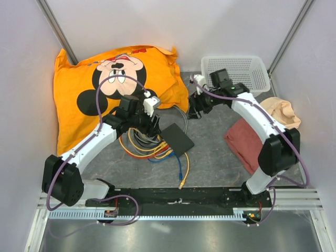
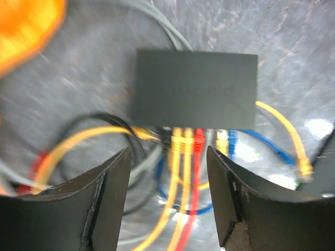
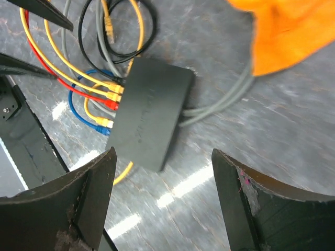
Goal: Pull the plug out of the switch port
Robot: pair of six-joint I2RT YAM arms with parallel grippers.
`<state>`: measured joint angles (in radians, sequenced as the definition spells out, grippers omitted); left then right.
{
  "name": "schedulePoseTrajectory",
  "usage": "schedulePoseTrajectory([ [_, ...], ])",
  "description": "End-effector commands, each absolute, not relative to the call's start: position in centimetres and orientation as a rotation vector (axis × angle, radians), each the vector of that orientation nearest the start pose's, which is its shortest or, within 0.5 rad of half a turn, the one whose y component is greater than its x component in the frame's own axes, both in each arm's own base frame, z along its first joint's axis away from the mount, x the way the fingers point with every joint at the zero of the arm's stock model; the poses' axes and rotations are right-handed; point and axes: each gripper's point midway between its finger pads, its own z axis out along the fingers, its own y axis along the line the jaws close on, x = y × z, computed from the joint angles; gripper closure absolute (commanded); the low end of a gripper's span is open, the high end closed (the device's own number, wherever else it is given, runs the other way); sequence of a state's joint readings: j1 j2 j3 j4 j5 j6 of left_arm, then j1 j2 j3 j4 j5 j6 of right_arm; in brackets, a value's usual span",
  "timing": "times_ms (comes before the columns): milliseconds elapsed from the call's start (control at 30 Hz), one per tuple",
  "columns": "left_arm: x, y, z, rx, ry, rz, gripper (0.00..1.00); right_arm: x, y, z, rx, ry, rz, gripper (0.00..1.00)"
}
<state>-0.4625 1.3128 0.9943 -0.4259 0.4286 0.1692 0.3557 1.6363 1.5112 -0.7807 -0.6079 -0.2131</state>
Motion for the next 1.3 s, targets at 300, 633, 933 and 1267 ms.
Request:
schedulePoseTrajectory([
  [300, 29.3, -20.7, 13.2, 0.569, 2.370, -0.934, 0.25, 31.7, 25.9, 10.9, -1.065, 2.409, 0.756, 0.28],
  [633, 30.8, -20.7, 11.6, 0.601, 2.391, -0.912, 0.27, 30.7, 25.8, 8.9, -1.220, 2.418, 0.705, 0.45],
  [933, 30.4, -21.8, 11.9, 0.547, 2.390, -1.096, 0.38, 27.1, 26.1, 6.5, -1.427, 2.455, 0.697, 0.76],
  [1267, 29.7, -21.0, 10.0, 0.701, 2.410, -1.047, 0.41, 28.5, 26.0, 5.7, -1.587, 2.333, 0.631, 0.75],
])
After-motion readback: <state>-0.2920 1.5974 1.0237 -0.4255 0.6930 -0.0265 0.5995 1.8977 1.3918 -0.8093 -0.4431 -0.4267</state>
